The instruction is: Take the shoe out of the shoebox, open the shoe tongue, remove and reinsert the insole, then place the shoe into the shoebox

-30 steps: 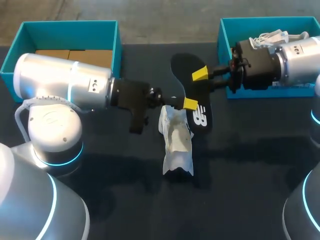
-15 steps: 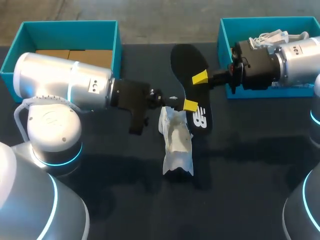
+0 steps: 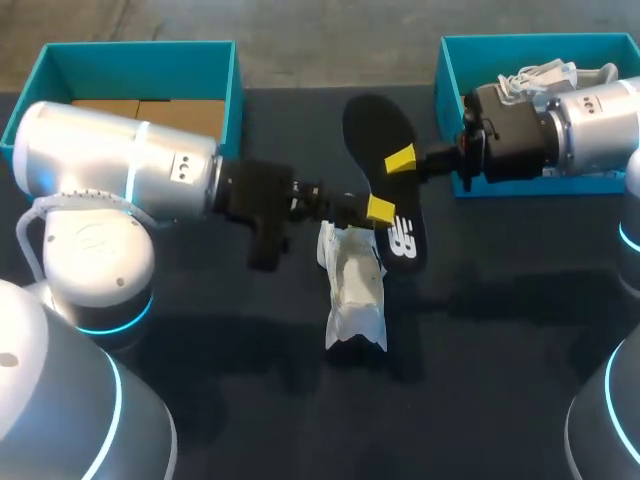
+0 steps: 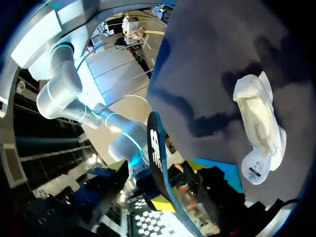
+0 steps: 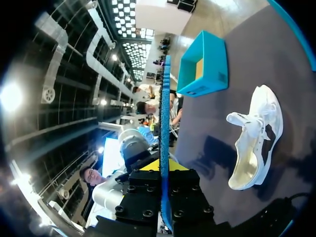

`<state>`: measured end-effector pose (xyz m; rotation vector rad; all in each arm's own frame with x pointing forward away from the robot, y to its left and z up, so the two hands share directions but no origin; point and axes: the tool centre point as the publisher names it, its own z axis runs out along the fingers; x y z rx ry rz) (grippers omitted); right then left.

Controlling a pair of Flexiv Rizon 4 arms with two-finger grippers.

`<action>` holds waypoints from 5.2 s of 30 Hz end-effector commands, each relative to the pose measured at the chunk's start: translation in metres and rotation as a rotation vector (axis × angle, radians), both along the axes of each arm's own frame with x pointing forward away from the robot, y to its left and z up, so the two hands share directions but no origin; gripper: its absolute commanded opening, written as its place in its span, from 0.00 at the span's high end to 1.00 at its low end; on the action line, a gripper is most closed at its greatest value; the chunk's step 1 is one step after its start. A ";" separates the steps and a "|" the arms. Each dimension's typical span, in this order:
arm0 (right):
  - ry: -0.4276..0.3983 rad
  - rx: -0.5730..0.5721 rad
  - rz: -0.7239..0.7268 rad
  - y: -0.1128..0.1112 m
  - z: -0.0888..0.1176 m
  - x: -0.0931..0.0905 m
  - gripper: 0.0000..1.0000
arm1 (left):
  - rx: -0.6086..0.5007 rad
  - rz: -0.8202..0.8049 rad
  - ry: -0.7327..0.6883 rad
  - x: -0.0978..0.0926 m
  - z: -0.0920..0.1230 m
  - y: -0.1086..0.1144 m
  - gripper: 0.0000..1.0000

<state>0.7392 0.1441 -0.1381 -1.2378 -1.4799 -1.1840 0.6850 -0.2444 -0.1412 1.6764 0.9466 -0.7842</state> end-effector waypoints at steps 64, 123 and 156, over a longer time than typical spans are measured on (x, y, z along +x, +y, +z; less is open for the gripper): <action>0.109 -0.063 0.037 0.008 -0.056 0.015 1.00 | 1.210 0.316 0.163 0.083 0.094 0.031 0.00; 0.092 -0.064 -0.009 -0.017 -0.057 0.012 1.00 | 0.740 0.245 0.169 0.071 0.091 0.031 0.00; 0.105 -0.079 -0.029 -0.024 -0.055 0.015 1.00 | 0.392 0.211 0.292 0.066 0.064 0.075 0.00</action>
